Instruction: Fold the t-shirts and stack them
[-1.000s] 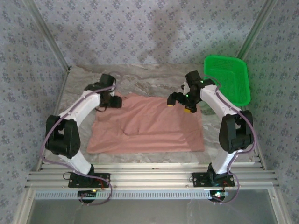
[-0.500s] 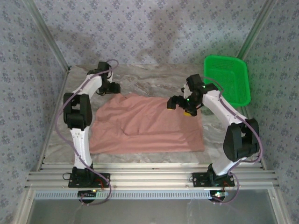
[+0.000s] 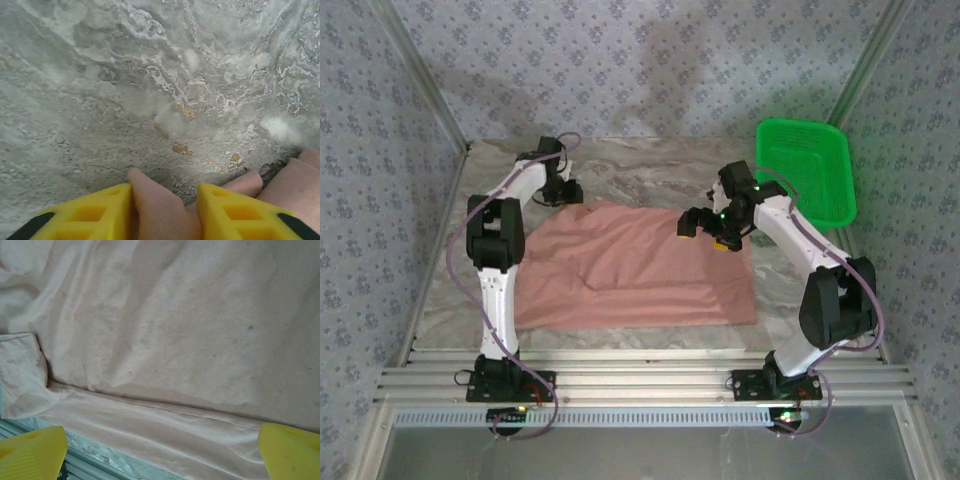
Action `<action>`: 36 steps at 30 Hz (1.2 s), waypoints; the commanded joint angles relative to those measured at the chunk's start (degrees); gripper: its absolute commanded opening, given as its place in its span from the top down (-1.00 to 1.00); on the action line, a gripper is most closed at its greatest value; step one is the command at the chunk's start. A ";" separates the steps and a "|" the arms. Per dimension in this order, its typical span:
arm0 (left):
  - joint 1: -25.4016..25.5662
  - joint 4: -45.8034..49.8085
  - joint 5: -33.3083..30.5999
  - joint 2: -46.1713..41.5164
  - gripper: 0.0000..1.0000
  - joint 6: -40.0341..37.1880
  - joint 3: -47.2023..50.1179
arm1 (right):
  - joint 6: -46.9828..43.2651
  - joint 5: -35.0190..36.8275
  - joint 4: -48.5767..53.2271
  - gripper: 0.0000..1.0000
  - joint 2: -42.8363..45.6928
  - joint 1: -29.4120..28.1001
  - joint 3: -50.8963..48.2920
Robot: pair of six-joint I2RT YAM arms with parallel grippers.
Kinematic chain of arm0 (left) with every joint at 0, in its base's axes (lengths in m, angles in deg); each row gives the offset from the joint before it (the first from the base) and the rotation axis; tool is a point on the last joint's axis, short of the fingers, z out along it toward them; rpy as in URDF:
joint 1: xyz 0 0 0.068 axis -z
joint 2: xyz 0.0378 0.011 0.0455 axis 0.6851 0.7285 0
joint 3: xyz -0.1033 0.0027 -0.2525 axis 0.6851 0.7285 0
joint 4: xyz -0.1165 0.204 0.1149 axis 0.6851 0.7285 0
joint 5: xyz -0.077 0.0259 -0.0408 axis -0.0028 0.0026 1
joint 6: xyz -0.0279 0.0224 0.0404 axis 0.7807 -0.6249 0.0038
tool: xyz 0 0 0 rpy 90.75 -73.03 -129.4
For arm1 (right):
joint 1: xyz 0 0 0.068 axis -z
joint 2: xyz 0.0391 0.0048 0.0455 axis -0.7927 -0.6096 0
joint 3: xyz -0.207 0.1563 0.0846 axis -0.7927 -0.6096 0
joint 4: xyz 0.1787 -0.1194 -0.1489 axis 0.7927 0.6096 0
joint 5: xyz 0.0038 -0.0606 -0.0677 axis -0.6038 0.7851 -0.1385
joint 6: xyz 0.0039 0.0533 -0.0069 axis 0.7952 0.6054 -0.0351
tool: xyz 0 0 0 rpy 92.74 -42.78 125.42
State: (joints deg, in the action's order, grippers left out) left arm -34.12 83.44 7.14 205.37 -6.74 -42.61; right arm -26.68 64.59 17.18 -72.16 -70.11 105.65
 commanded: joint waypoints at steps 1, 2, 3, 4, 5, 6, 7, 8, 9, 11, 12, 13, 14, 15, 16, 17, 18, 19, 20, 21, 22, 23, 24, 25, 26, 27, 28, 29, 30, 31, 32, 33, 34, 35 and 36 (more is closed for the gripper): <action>0.27 1.12 2.16 -2.21 0.59 -0.28 1.88 | -0.33 0.00 1.28 -1.00 0.02 0.00 1.80; 0.28 0.85 1.96 -3.24 0.71 -0.40 2.70 | -0.37 0.01 1.17 -1.00 0.01 0.01 1.90; 0.32 0.25 1.87 -4.49 0.79 -0.40 3.72 | -0.39 0.06 1.17 -1.00 0.02 0.01 1.92; 0.37 -0.56 1.44 -6.17 0.86 -0.35 5.06 | -0.39 0.08 1.15 -1.00 -0.01 0.01 1.95; 0.66 -1.44 0.71 -7.98 0.88 -0.40 6.48 | -0.45 0.09 0.95 -1.00 0.09 0.07 1.82; 0.99 -2.18 0.01 -9.85 0.89 -0.60 7.90 | -0.38 0.02 0.96 -1.00 0.08 0.05 1.81; 1.60 -2.98 -0.82 -12.07 0.88 -1.01 9.71 | -0.44 0.00 0.86 -1.00 0.16 0.14 1.95; 2.45 -3.18 -1.85 -14.28 0.89 -1.75 11.73 | -0.51 0.00 0.82 -1.00 0.21 0.31 1.95; 3.32 -4.47 -2.87 -16.33 0.89 -2.44 13.43 | -0.47 0.00 0.95 -1.00 0.30 0.42 2.01; 5.69 -5.67 -6.10 -20.81 0.89 -3.68 17.50 | -0.45 -0.05 0.99 -1.00 0.32 0.95 2.23; 6.94 -6.28 -7.58 -23.05 0.88 -3.91 19.77 | -0.45 -0.09 0.87 -1.00 0.32 1.29 2.25; 7.99 -7.06 -8.78 -25.05 0.88 -3.85 21.74 | -0.48 -0.17 0.74 -1.00 0.27 1.53 2.32; 9.50 -8.22 -10.38 -27.20 0.87 -3.91 24.26 | -0.53 -0.31 0.38 -1.00 0.16 1.87 2.25; 10.97 -9.25 -11.98 -29.24 0.87 -3.92 26.57 | -0.48 -0.44 0.15 -1.00 0.17 2.07 2.17; 12.31 -9.86 -13.47 -30.76 0.87 -3.59 28.24 | -0.54 -0.57 -0.03 -1.00 0.10 2.33 2.13; 13.72 -10.56 -14.78 -32.30 0.86 -2.97 30.52 | -0.47 -0.71 -0.27 -1.00 -0.01 2.49 2.15; 15.00 -11.25 -15.53 -33.74 0.86 -2.30 32.44 | -0.49 -0.71 -0.40 -1.00 -0.13 2.60 2.18; 16.57 -12.12 -16.71 -35.58 0.85 -1.48 34.55 | -0.46 -0.88 -0.41 -1.00 -0.34 2.74 2.24; 18.21 -13.11 -17.97 -37.04 0.85 -0.54 37.01 | -0.50 -1.03 -0.58 -1.00 -0.46 2.86 2.32; 20.04 -14.01 -18.95 -38.47 0.85 0.24 39.44 | -0.46 -1.06 -0.67 -1.00 -0.52 2.98 2.35; 21.78 -14.64 -20.19 -39.59 0.84 0.91 41.49 | -0.45 -1.09 -0.82 -1.00 -0.62 2.92 2.32; 23.67 -15.06 -21.42 -40.43 0.83 1.92 43.56 | -0.52 -1.10 -0.91 -1.00 -0.48 2.98 2.25; 25.19 -15.37 -21.59 -41.18 0.80 3.10 45.54 | -0.51 -1.23 -0.94 -1.00 -0.47 3.04 2.17; 26.55 -15.57 -21.60 -41.44 0.77 4.15 47.07 | -0.46 -1.31 -0.94 -1.00 -0.49 3.01 2.06; 28.16 -15.63 -21.61 -41.42 0.74 5.20 48.44 | -0.48 -1.32 -1.02 -1.00 -0.49 3.03 1.95; 29.83 -15.40 -21.75 -41.29 0.71 6.07 49.68 | -0.51 -1.31 -1.00 -1.00 -0.39 3.10 1.77; 31.23 -15.20 -21.82 -41.19 0.65 6.89 50.42 | -0.54 -1.42 -1.02 -1.00 -0.38 3.13 1.65; 32.64 -14.92 -21.86 -41.34 0.53 7.87 51.16 | -0.62 -1.41 -0.84 -1.00 -0.29 3.16 1.64; 33.61 -14.93 -21.50 -41.88 0.33 9.25 51.92 | -0.70 -1.44 -0.60 -1.00 -0.30 3.18 1.68; 33.87 -15.07 -20.45 -42.61 0.12 10.53 52.65 | -0.80 -1.50 -0.44 -1.00 -0.20 3.22 1.73; 33.94 -15.57 -18.95 -43.98 -0.04 12.05 53.56 | -0.87 -1.42 -0.14 -1.00 -0.03 3.29 1.77; 33.92 -15.97 -17.89 -45.82 -0.18 13.10 54.36 | -0.96 -1.41 0.04 -1.00 0.12 3.41 1.77; 33.85 -16.11 -17.40 -47.57 -0.29 14.11 54.86 | -0.97 -1.41 0.23 -1.00 0.38 3.52 1.76; 33.61 -15.86 -17.39 -49.83 -0.39 15.16 55.02 | -1.04 -1.41 0.33 -1.00 0.57 3.68 1.77; 32.70 -15.36 -17.04 -52.17 -0.47 16.56 54.98 | -1.01 -1.41 0.38 -1.00 0.81 3.78 1.72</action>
State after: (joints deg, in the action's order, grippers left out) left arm -0.24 69.12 -11.15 160.01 4.21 12.91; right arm -26.72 63.94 16.11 -72.16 -66.92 106.41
